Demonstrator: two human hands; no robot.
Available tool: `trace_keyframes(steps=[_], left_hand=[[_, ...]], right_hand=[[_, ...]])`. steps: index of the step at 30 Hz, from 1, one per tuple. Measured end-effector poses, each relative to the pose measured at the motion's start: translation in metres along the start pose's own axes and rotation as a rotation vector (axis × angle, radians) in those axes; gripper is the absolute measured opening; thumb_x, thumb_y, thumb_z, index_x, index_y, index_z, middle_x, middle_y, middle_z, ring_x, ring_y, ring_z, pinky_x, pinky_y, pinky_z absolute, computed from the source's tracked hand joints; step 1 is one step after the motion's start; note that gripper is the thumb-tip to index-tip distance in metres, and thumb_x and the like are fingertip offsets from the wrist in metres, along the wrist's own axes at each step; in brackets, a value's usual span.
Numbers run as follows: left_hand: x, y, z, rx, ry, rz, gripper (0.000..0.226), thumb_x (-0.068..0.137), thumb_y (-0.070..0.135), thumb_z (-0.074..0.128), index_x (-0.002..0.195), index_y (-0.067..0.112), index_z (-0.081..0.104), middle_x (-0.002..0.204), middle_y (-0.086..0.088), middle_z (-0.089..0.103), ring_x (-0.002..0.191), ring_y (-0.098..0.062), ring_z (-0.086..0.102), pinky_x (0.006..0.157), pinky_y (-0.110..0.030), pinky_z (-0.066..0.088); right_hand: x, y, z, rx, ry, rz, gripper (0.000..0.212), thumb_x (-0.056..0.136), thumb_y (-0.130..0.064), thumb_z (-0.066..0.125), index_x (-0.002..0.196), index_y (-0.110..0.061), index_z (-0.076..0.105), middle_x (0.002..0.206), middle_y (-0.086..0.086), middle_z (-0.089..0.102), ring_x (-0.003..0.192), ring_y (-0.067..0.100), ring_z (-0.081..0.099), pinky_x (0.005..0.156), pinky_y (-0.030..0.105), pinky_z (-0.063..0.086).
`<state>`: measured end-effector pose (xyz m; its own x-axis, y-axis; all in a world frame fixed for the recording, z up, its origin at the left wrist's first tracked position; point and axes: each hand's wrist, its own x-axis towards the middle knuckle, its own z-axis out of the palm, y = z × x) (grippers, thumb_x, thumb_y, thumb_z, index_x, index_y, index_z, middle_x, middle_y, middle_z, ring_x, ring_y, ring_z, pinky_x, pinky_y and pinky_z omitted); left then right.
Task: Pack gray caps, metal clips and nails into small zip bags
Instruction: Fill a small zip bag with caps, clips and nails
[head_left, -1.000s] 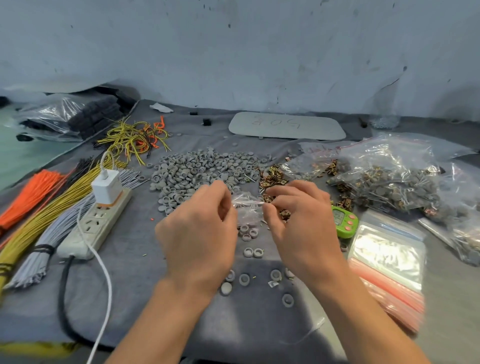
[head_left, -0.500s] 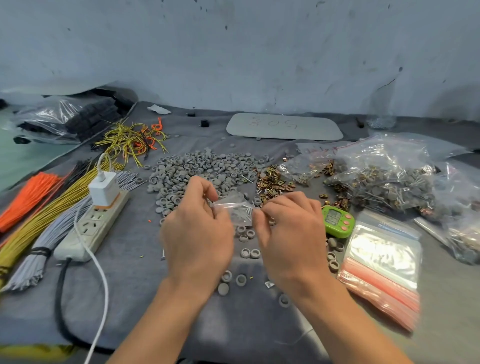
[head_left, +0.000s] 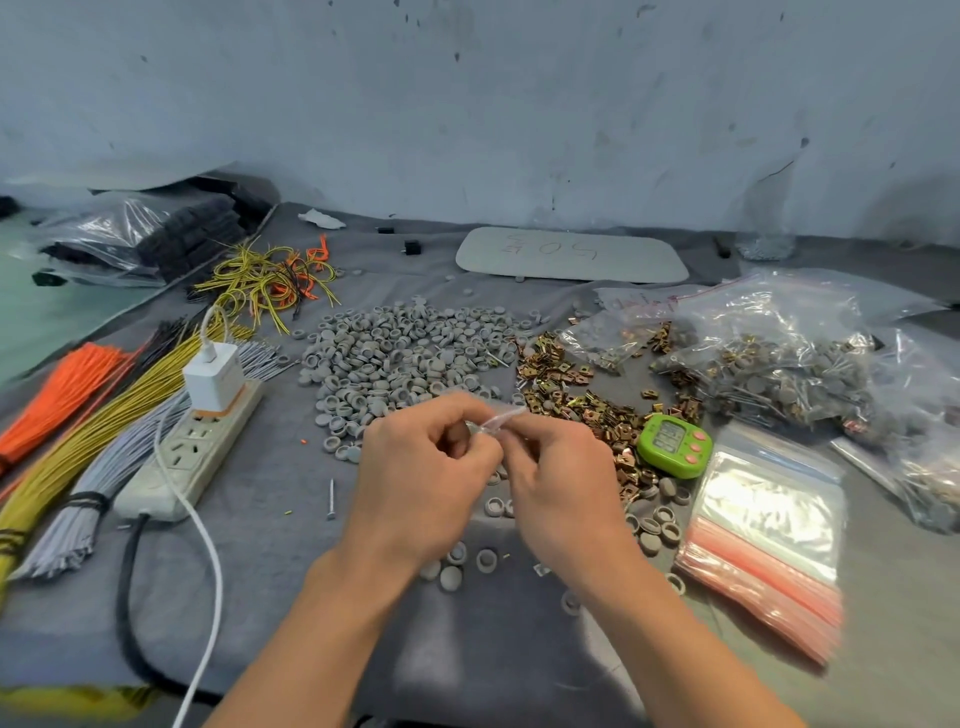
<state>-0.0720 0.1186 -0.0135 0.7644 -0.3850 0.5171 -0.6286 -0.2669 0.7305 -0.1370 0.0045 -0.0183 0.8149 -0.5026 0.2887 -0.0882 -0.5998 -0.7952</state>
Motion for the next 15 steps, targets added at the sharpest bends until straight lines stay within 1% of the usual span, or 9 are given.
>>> trace_keyframes(steps=[1,2,4,6,8,9,10,13,15], left_hand=[[-0.001,0.002,0.000,0.010,-0.010,0.026,0.030,0.074,0.024,0.064,0.091,0.048,0.073,0.051,0.013,0.048,0.048,-0.003,0.041,0.048,-0.014,0.032],[-0.003,0.004,0.000,0.018,-0.013,0.049,0.033,0.073,0.022,0.064,0.092,0.047,0.074,0.051,0.013,0.046,0.047,-0.003,0.041,0.048,-0.012,0.031],[-0.004,0.007,0.002,0.016,-0.026,0.053,0.035,0.070,0.018,0.064,0.088,0.047,0.074,0.050,0.014,0.045,0.046,-0.002,0.041,0.050,-0.007,0.031],[-0.005,0.008,0.005,0.019,-0.065,0.015,0.032,0.067,0.018,0.063,0.083,0.045,0.071,0.050,0.014,0.048,0.045,-0.001,0.044,0.051,-0.006,0.033],[-0.007,0.010,0.008,0.052,-0.098,0.004,0.029,0.064,0.017,0.062,0.084,0.038,0.066,0.050,0.014,0.048,0.048,-0.004,0.046,0.053,-0.007,0.034],[-0.007,0.011,0.009,0.079,-0.112,0.013,0.030,0.064,0.016,0.061,0.085,0.036,0.063,0.052,0.013,0.049,0.049,-0.005,0.047,0.054,-0.007,0.034],[-0.008,0.013,0.010,0.099,-0.125,0.022,0.031,0.063,0.015,0.061,0.087,0.036,0.059,0.054,0.013,0.050,0.052,-0.006,0.049,0.054,-0.008,0.035],[-0.009,0.020,0.014,0.112,-0.130,0.026,0.035,0.064,0.013,0.061,0.087,0.037,0.050,0.061,0.014,0.056,0.055,-0.007,0.052,0.054,-0.010,0.036],[-0.009,0.023,0.015,0.118,-0.097,0.032,0.032,0.063,0.015,0.059,0.085,0.035,0.047,0.064,0.015,0.056,0.056,-0.008,0.051,0.054,-0.015,0.037]], right_hand=[[0.003,0.001,-0.001,0.113,-0.064,0.086,0.024,0.101,-0.020,0.062,0.089,-0.026,0.082,0.057,-0.013,0.062,0.052,0.005,0.052,0.052,0.021,0.041],[0.006,0.001,-0.002,0.282,-0.121,0.194,0.027,0.101,-0.019,0.060,0.087,-0.023,0.082,0.050,-0.012,0.051,0.045,0.006,0.041,0.044,0.020,0.032],[0.007,0.000,-0.008,0.671,-0.202,0.427,0.027,0.102,-0.018,0.059,0.090,-0.021,0.084,0.050,-0.005,0.037,0.044,0.009,0.025,0.043,0.023,0.020],[0.009,0.001,-0.015,0.918,-0.232,0.566,0.029,0.099,-0.014,0.062,0.080,-0.018,0.084,0.049,-0.004,0.036,0.042,0.009,0.024,0.046,0.024,0.019],[0.009,-0.001,-0.017,1.034,-0.254,0.611,0.030,0.090,-0.010,0.069,0.061,-0.016,0.078,0.050,-0.002,0.052,0.043,0.008,0.037,0.051,0.024,0.027],[0.008,-0.003,-0.016,1.103,-0.269,0.614,0.022,0.082,-0.008,0.072,0.063,-0.015,0.078,0.056,0.002,0.059,0.047,0.010,0.046,0.054,0.024,0.033],[0.008,-0.005,-0.014,1.191,-0.285,0.621,0.010,0.076,-0.006,0.073,0.071,-0.013,0.079,0.062,0.006,0.064,0.052,0.013,0.054,0.057,0.026,0.041],[0.007,-0.006,-0.012,1.473,-0.309,0.651,0.028,0.077,0.001,0.066,0.104,-0.005,0.071,0.073,0.011,0.065,0.059,0.019,0.065,0.056,0.030,0.057],[0.008,-0.006,-0.012,1.543,-0.284,0.636,0.031,0.080,0.004,0.064,0.110,-0.005,0.067,0.074,0.012,0.067,0.058,0.020,0.068,0.053,0.029,0.059]])
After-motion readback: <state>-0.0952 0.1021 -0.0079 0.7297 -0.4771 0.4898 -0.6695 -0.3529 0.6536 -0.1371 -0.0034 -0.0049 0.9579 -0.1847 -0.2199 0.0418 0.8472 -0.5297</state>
